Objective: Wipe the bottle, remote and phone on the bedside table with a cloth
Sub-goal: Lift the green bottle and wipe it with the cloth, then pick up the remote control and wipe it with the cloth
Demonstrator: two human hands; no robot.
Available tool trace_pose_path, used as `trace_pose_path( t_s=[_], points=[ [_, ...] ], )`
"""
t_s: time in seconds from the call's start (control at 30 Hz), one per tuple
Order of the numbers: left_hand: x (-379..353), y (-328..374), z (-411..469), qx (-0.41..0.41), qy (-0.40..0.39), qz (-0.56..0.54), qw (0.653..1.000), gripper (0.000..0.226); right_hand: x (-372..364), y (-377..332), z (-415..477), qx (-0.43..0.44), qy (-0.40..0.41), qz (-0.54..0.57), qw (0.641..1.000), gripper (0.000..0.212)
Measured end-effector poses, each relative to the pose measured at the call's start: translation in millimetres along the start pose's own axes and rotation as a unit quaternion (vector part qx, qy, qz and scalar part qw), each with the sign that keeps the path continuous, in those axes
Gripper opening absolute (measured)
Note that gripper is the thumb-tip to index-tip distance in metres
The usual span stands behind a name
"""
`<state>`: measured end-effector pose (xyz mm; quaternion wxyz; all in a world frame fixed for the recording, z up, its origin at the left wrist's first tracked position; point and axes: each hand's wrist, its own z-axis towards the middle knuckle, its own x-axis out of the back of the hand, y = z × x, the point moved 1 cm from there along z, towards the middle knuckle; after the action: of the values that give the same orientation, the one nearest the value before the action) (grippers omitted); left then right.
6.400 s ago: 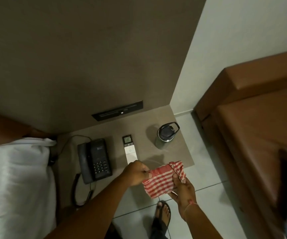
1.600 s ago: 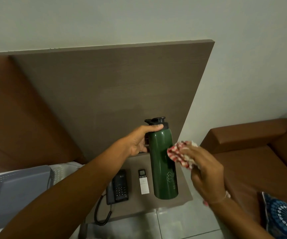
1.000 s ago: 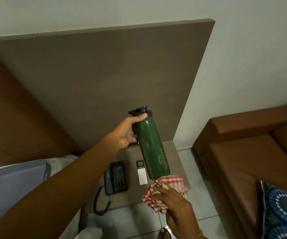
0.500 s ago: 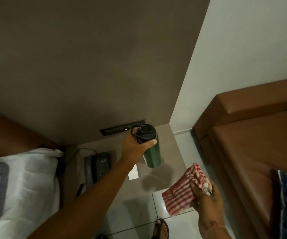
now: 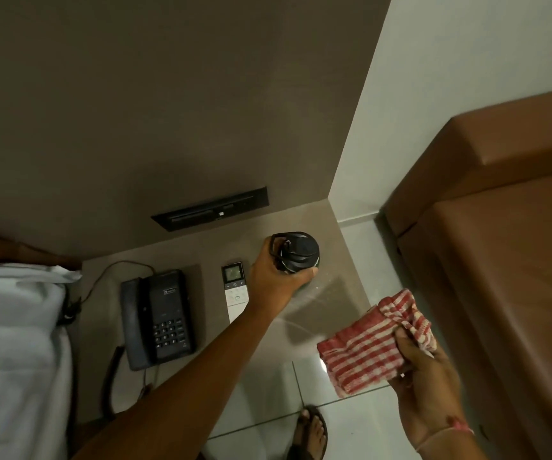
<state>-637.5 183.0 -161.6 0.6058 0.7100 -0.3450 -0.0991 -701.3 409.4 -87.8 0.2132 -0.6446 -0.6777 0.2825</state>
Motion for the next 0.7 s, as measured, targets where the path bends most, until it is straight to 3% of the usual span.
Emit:
trace_pose_path(
  t_s=[0.43,0.57,0.63,0.7],
  points=[
    [-4.8,-24.2,-16.2,-0.041,0.002,0.021,0.999,0.07,-0.8,19.7,10.6,-0.021,0.004,-0.003,1.0,0.015],
    [4.2,-37.8,-21.7,-0.037,-0.013,0.076,0.996,0.096,-2.1,24.6,9.6,-0.023,-0.005,-0.017,1.0,0.014],
    [12.8,-59.2,-27.2,-0.013,-0.011,0.096,0.995,0.109,-1.7,28.3,8.9,-0.021,-0.003,-0.02,1.0,0.015],
    [24.9,-87.6,-35.1,0.068,0.033,0.08,0.994,0.102,1.7,35.7,12.5,-0.023,0.001,-0.018,1.0,0.022]
  ],
)
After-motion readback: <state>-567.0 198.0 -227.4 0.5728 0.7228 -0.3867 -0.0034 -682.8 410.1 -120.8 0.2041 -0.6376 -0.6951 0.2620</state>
